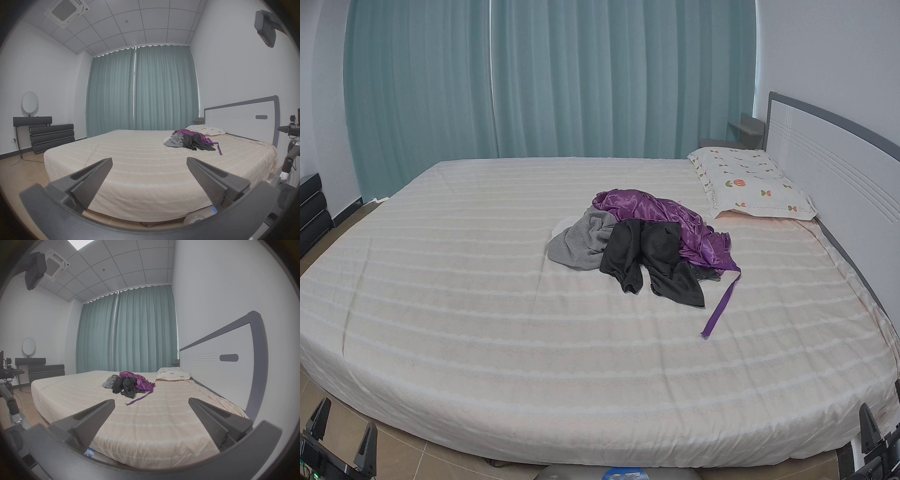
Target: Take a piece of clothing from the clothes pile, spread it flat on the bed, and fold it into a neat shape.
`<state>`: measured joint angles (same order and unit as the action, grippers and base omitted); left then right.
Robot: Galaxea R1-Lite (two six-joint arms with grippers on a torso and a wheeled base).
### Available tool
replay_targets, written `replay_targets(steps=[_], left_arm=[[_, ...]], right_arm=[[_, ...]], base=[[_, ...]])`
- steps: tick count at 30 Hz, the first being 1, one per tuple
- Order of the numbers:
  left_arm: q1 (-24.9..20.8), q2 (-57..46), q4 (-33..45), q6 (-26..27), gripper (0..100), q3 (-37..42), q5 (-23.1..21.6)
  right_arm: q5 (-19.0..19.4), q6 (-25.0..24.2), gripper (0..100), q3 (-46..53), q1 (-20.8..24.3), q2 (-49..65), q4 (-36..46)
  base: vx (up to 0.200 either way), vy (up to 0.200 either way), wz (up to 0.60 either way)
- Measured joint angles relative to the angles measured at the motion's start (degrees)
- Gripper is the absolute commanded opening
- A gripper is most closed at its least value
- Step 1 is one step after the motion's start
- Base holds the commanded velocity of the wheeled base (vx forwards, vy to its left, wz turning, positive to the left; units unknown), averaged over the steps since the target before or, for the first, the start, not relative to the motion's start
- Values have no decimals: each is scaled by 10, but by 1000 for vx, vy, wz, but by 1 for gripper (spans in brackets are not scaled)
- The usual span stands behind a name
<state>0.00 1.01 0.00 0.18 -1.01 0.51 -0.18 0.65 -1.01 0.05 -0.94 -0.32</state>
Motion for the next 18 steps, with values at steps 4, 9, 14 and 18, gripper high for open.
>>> replay_targets(steps=[4, 9, 14, 18], left_arm=[[0, 0, 0, 0, 100, 0, 0], [0, 0, 0, 0, 100, 0, 0], [0, 0, 0, 0, 100, 0, 0], [0, 0, 0, 0, 100, 0, 0]], right_arm=[[1, 0, 100, 0, 0, 0, 0], [4, 1, 100, 0, 1, 0, -3], [20, -14, 100, -24, 0, -4, -5], [36, -28, 100, -73, -2, -33, -4]], base=[[0, 0, 0], [0, 0, 0], [0, 0, 0], [0, 0, 0]])
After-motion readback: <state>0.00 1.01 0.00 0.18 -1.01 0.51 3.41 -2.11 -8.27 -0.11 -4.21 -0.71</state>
